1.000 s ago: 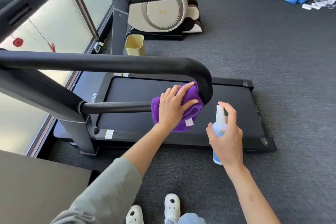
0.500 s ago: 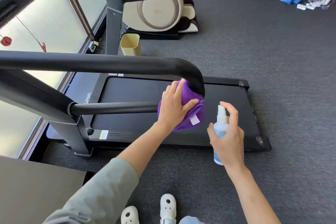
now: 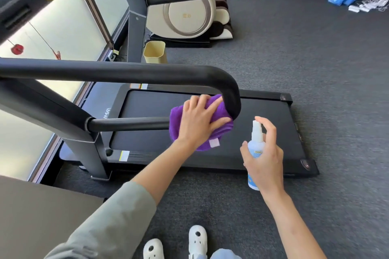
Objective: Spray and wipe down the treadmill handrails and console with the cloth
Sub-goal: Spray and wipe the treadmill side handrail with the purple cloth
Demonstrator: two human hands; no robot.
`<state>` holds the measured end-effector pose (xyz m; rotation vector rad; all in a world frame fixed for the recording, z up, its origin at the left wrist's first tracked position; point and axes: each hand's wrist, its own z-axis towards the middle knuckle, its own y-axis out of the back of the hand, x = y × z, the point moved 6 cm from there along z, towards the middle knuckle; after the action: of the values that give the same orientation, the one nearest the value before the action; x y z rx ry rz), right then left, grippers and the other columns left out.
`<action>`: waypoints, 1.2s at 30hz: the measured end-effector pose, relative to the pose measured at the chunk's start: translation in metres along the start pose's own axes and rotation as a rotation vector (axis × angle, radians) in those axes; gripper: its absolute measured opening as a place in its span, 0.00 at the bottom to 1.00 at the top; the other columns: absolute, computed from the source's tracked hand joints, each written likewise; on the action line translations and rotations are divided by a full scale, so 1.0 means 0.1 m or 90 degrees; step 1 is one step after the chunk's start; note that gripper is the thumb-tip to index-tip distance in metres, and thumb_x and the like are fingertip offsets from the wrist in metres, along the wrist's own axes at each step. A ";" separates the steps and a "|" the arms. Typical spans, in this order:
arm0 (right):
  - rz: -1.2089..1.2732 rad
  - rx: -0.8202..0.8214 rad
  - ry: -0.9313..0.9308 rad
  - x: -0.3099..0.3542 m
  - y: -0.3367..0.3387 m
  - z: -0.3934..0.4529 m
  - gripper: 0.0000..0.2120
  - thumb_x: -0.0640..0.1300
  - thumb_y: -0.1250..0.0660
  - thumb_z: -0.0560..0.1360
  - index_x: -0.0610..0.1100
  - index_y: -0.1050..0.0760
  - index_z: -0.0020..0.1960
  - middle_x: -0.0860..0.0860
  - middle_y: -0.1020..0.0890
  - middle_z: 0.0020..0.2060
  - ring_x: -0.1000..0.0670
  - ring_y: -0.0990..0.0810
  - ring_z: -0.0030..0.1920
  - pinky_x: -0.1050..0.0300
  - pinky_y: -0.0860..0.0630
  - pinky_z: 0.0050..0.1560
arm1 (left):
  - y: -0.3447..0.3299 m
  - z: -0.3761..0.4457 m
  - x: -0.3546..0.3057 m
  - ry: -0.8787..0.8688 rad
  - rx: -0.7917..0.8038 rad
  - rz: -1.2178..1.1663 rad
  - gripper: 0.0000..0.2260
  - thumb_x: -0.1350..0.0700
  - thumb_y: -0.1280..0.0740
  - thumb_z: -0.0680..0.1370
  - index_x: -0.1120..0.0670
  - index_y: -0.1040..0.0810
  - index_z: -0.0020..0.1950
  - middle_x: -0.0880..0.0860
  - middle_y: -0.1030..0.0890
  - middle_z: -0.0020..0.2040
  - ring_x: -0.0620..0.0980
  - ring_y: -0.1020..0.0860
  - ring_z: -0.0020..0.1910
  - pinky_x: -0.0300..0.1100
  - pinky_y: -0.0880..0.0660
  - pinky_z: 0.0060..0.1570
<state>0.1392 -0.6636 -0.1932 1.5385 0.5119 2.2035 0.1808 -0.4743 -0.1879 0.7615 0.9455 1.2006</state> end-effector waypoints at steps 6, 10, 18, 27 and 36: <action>0.000 0.013 -0.004 0.03 -0.09 -0.06 0.31 0.32 0.30 0.73 0.55 0.36 0.67 0.61 0.24 0.59 0.54 0.28 0.38 0.58 0.28 0.42 | -0.12 -0.23 0.24 -0.086 0.003 0.072 0.36 0.30 0.39 0.72 0.52 0.30 0.72 0.56 0.23 0.57 0.57 0.25 0.55 0.53 0.29 0.57; 0.010 0.012 -0.008 0.07 -0.10 -0.04 0.31 0.33 0.30 0.73 0.56 0.36 0.67 0.58 0.22 0.51 0.50 0.28 0.34 0.57 0.28 0.40 | 0.00 -0.41 0.49 -0.001 -0.077 0.082 0.29 0.34 0.36 0.73 0.51 0.23 0.67 0.56 0.21 0.54 0.58 0.24 0.51 0.52 0.26 0.52; 0.072 0.133 0.068 0.49 -0.69 -0.08 0.32 0.33 0.29 0.73 0.58 0.36 0.67 0.56 0.21 0.58 0.58 0.26 0.44 0.62 0.27 0.45 | 0.18 -1.36 1.34 0.576 -0.306 -0.464 0.18 0.44 0.32 0.75 0.45 0.26 0.64 0.41 0.22 0.55 0.40 0.25 0.55 0.30 0.30 0.56; 0.082 0.227 0.137 0.90 -1.30 -0.11 0.33 0.31 0.28 0.72 0.55 0.35 0.68 0.59 0.23 0.57 0.70 0.26 0.46 0.80 0.33 0.44 | -0.08 -1.79 1.95 0.947 -0.579 -0.816 0.24 0.40 0.41 0.80 0.59 0.29 0.65 0.57 0.20 0.56 0.54 0.20 0.55 0.49 0.23 0.58; 0.060 0.247 0.106 0.90 -1.54 -0.17 0.33 0.33 0.28 0.72 0.59 0.35 0.67 0.68 0.24 0.50 0.59 0.24 0.45 0.68 0.27 0.43 | -0.32 -1.29 2.19 1.018 -0.630 -1.115 0.28 0.34 0.36 0.74 0.52 0.30 0.66 0.53 0.22 0.62 0.55 0.21 0.57 0.53 0.25 0.61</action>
<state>0.1126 -0.4871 -0.2056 1.5954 0.9875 2.4229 0.0968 -0.2667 -0.3130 -1.8598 1.3462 0.1883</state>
